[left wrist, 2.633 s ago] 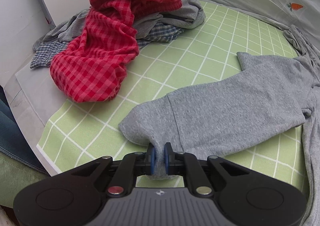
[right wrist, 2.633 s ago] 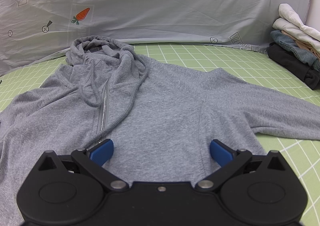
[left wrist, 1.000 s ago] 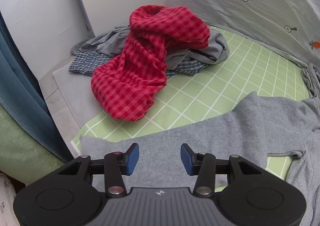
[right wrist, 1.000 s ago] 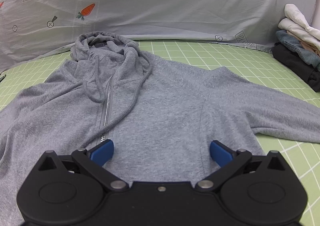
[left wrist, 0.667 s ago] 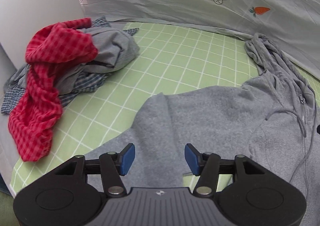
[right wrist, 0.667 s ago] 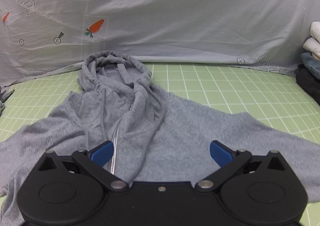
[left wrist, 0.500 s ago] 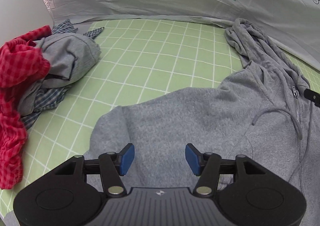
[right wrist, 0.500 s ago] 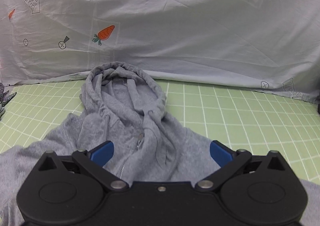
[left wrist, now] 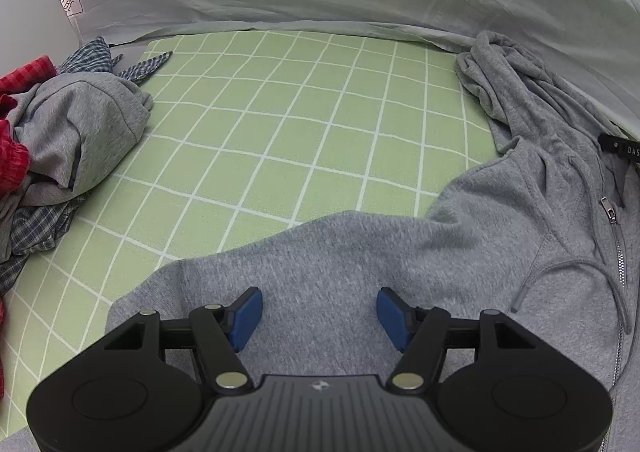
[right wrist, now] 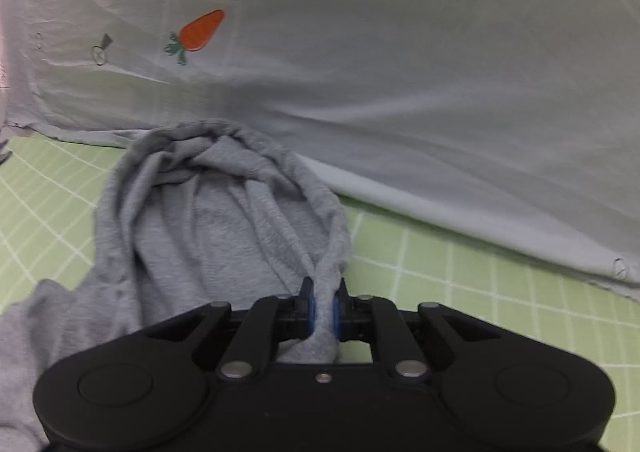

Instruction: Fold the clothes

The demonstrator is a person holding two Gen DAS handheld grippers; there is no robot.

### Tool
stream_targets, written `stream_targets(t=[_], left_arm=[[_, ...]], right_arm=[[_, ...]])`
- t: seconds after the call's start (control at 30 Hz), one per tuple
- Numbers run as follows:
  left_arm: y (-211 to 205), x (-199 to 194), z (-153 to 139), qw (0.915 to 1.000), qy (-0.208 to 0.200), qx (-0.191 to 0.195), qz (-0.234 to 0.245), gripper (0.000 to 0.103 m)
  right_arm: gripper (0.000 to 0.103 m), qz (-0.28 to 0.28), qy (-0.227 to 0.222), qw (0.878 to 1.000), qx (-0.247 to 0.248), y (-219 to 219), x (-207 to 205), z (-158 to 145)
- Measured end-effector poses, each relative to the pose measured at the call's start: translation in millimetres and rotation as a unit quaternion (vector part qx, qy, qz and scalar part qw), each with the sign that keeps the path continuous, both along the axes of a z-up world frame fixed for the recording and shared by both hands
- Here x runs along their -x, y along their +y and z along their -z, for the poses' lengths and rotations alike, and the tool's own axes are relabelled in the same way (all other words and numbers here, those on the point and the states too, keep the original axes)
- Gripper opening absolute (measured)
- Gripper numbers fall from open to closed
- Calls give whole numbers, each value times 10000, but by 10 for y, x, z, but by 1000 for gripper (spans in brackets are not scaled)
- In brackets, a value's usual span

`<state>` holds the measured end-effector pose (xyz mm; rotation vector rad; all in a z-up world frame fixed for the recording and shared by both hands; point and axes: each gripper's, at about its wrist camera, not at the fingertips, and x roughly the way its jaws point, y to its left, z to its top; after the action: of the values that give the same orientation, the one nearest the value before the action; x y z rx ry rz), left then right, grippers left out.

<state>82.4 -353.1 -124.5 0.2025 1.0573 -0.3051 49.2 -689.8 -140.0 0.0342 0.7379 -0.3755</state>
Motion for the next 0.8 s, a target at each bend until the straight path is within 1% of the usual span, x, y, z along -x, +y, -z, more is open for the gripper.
stream_targets(t=[0.07, 0.1, 0.23, 0.27, 0.33, 0.37, 0.43, 0.47, 0.5, 0.57, 0.6, 0.63, 0.73, 0.8], left_arm=[[-16, -9, 0, 10000, -7, 20, -12, 64], [-22, -5, 2, 10000, -5, 18, -13, 64], [-21, 63, -24, 9999, -70, -91, 82, 64], [-3, 84, -38, 9998, -102, -111, 100, 64], [53, 121, -64, 9997, -150, -126, 109, 64], [94, 131, -66, 9998, -137, -107, 72, 64], [178, 149, -67, 9999, -101, -63, -13, 65], [215, 152, -57, 10000, -69, -39, -48, 65], [234, 154, -47, 10000, -51, -42, -68, 65], [265, 159, -26, 9999, -22, -57, -104, 65], [281, 161, -15, 9999, -8, -64, -122, 65], [296, 163, -5, 9999, 7, -71, -139, 65], [309, 131, 12, 9997, 57, -72, -209, 66], [321, 101, 17, 9995, 107, -40, -278, 68]], right_arm=[[8, 526, 18, 9982, -281, -362, 26, 82], [8, 666, 91, 9974, -247, -473, 55, 121], [8, 703, 334, 9957, 500, -587, 155, 176], [8, 898, 338, 9942, 491, -663, 191, 187], [11, 1491, 297, 9881, 228, -839, 295, 188], [15, 1756, 281, 9840, 101, -904, 347, 179], [30, 1934, 287, 9807, 16, -894, 421, 124], [48, 1893, 195, 9815, 189, -814, 445, 74], [63, 1848, 105, 9821, 362, -736, 468, 25], [74, 1686, -109, 9836, 635, -583, 500, -106], [75, 1619, -252, 9848, 570, -516, 501, -163], [75, 1479, -401, 9874, 399, -462, 482, -213], [71, 825, -732, 9937, -204, -269, 303, -297], [57, 403, -771, 9942, -634, -147, 165, -260]])
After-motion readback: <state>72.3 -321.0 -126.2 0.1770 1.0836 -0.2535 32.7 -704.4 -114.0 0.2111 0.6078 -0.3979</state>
